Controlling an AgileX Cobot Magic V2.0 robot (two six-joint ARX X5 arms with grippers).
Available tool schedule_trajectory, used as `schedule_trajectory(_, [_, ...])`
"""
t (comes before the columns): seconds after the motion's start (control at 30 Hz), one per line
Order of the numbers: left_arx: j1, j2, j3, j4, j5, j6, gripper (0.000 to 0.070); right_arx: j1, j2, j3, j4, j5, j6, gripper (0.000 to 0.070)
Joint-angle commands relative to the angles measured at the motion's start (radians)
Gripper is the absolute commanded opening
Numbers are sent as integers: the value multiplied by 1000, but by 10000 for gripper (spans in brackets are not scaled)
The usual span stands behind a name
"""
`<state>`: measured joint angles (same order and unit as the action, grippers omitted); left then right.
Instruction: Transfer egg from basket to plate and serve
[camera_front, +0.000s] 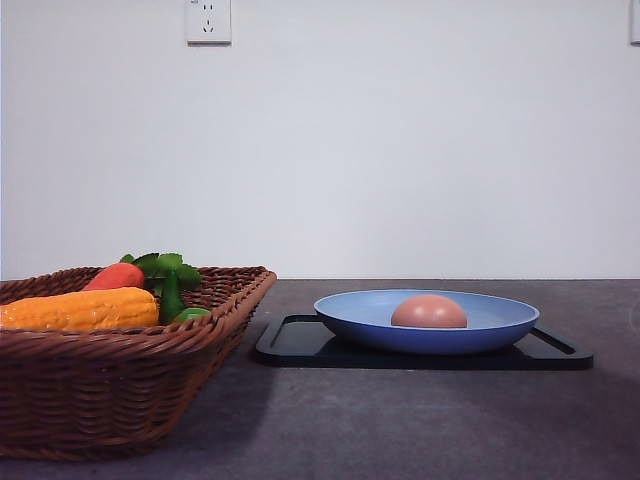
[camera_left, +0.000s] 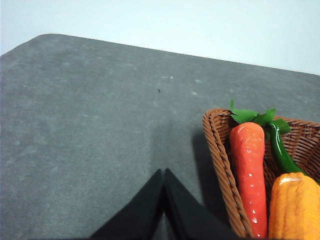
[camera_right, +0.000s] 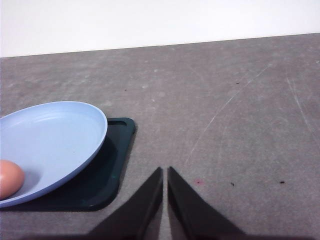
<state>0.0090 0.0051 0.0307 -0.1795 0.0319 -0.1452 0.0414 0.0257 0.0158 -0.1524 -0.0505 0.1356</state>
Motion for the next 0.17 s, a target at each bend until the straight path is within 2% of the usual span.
schedule_trajectory(0.0, [0,-2,-27,-4,2,-2,0,3,-3,-3,10,2,9,0])
schedule_trajectory(0.13, [0,-2,-27,-4,2,-2,0,3,-3,-3,10,2,9,0])
